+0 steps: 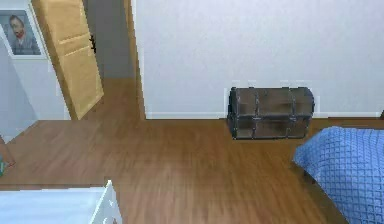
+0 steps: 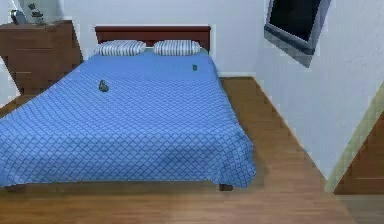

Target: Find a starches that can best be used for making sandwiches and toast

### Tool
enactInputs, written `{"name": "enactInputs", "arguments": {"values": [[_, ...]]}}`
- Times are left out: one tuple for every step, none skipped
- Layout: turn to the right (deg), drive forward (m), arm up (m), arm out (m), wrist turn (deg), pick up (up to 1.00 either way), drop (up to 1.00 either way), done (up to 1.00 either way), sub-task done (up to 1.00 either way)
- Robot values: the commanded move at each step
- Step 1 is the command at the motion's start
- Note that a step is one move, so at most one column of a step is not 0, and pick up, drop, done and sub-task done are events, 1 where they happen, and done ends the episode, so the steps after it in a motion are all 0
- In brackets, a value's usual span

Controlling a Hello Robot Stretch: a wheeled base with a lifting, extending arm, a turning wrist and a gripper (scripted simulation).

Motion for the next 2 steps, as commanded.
{"name": "enactInputs", "arguments": {"values": [[0.0, 1.0, 0.0, 0.0, 0.0, 0.0, 0.0, 0.0, 0.0], [-3.0, 0.0, 0.0, 0.0, 0.0, 0.0, 0.0, 0.0, 0.0]]}}
